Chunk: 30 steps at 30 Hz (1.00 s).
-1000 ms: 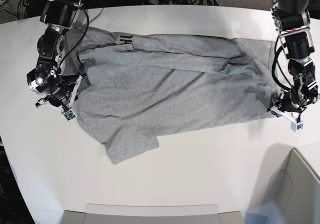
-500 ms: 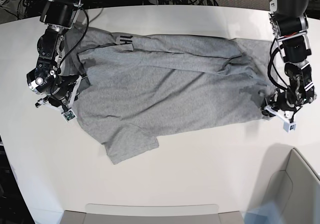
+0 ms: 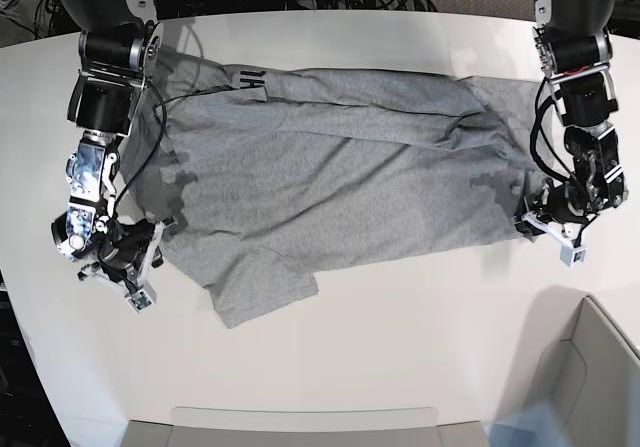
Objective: Fold the T-shirt properly
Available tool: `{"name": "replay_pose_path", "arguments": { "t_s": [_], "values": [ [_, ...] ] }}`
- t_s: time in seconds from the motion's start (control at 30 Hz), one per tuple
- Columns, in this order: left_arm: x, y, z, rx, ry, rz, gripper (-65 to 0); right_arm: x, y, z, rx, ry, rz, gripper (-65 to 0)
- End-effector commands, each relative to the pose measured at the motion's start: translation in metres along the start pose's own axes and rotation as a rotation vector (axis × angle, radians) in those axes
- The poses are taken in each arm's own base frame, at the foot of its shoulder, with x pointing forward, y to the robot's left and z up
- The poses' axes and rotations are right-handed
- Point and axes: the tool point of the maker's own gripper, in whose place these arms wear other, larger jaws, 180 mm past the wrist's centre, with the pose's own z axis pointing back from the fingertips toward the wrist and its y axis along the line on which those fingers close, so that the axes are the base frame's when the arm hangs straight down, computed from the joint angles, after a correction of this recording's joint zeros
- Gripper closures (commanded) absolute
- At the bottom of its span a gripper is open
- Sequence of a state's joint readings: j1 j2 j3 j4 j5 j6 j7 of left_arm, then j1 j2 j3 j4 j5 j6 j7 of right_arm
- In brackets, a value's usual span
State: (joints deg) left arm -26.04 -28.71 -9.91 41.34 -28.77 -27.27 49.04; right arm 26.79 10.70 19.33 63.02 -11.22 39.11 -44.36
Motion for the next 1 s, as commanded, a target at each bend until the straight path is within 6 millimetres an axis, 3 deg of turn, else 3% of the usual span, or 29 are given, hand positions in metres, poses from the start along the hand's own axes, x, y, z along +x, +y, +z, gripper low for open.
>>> {"name": "replay_pose_path", "arguments": {
  "t_s": [0.0,0.17,0.33,0.43,0.5,0.63,0.77,0.87,0.97],
  "values": [
    [-0.001,0.004,0.003,0.016,0.027,-0.009,-2.8,0.034,-0.015,0.005,-0.006,-0.090,0.004,-16.6],
    [-0.001,0.004,0.003,0.016,0.027,-0.009,-2.8,0.061,-0.017,-0.019,0.079,-0.146,-0.087,-29.2],
    [-0.001,0.004,0.003,0.015,0.027,-0.010,-2.8,0.089,-0.005,-0.032,0.144,-0.245,-0.108,-29.7],
    [-0.001,0.004,0.003,0.015,0.027,-0.010,-2.8,0.090,0.002,-0.041,0.175,-0.290,-0.170,-29.7],
    [-0.008,0.006,0.002,0.018,0.040,-0.009,-2.8,0.082,0.000,-0.052,0.147,-0.287,-0.233,-29.7],
    [-0.011,0.007,0.002,0.019,0.046,-0.009,-2.8,0.056,0.013,-0.072,0.125,-0.283,-0.271,-29.7],
    [-0.011,0.007,0.002,0.019,0.046,-0.009,-2.8,0.042,0.006,-0.078,0.052,-0.251,-0.277,-29.7],
    [-0.011,0.007,0.002,0.020,0.046,-0.008,-2.8,0.029,0.017,-0.083,0.067,-0.215,-0.265,-29.5],
    [-0.012,0.007,0.001,0.020,0.048,-0.006,-2.8,-0.005,0.031,-0.090,0.087,-0.069,-0.184,-21.0]
  ]
}}
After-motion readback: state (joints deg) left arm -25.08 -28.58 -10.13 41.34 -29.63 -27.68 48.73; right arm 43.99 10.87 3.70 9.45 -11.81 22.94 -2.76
